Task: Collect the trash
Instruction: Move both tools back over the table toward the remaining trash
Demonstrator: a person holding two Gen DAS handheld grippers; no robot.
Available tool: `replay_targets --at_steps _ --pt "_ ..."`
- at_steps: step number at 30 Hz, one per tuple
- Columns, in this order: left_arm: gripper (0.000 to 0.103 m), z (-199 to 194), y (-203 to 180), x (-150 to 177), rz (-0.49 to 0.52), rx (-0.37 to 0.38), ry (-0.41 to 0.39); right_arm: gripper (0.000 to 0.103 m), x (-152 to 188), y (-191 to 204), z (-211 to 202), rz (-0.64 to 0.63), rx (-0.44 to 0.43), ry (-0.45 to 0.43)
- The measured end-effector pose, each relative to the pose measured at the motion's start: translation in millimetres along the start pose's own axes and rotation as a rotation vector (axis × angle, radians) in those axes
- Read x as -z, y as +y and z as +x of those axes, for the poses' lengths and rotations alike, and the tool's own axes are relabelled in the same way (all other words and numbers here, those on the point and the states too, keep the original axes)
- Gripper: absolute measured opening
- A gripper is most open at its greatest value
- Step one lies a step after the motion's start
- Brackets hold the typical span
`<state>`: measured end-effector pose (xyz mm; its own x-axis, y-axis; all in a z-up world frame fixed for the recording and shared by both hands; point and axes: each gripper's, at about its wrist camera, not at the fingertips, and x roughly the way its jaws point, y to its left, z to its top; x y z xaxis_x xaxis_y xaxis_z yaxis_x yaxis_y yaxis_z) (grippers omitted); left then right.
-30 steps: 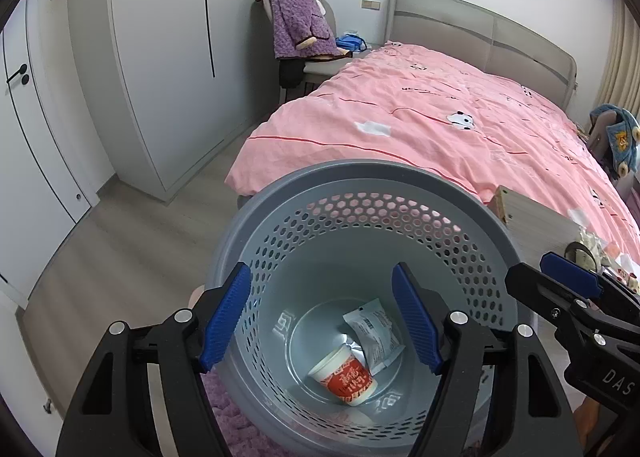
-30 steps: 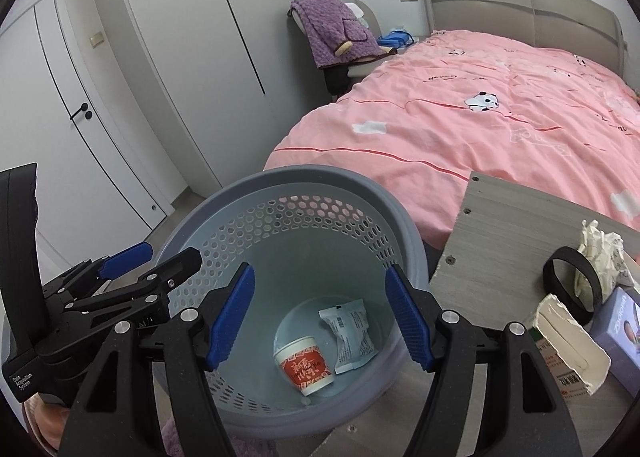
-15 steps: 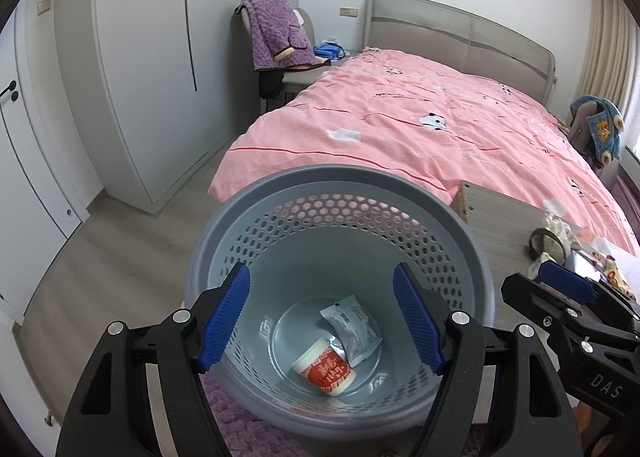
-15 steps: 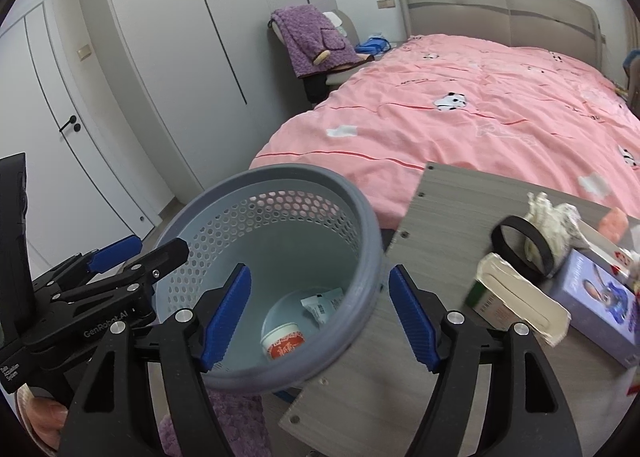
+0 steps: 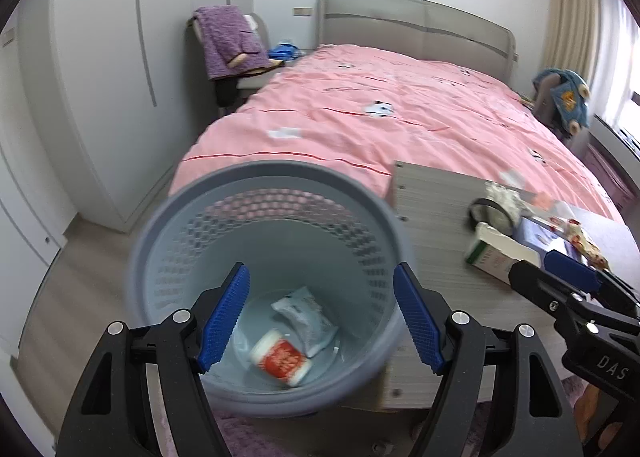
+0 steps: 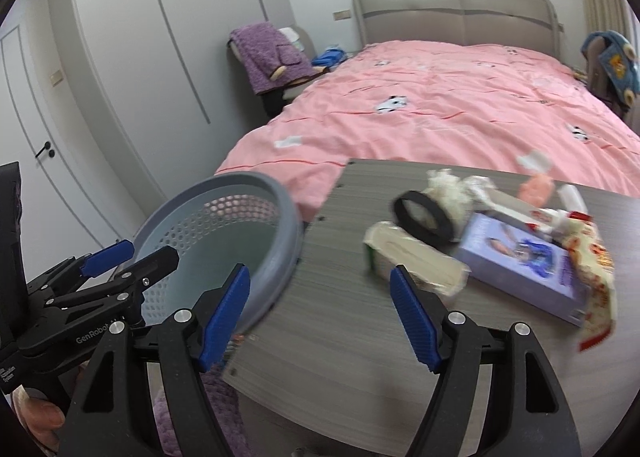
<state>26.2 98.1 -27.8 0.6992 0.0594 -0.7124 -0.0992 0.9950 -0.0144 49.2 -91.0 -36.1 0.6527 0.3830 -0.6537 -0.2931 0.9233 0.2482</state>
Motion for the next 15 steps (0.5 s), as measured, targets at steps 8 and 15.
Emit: replay_targets --at_steps 8,15 --pt "0.071 11.0 -50.7 -1.2 0.066 0.065 0.035 0.071 11.8 -54.5 -33.7 0.046 0.111 -0.023" --pt "0.071 20.0 -96.6 -3.2 0.112 0.091 0.051 0.071 14.4 -96.9 -56.6 0.098 0.159 -0.043"
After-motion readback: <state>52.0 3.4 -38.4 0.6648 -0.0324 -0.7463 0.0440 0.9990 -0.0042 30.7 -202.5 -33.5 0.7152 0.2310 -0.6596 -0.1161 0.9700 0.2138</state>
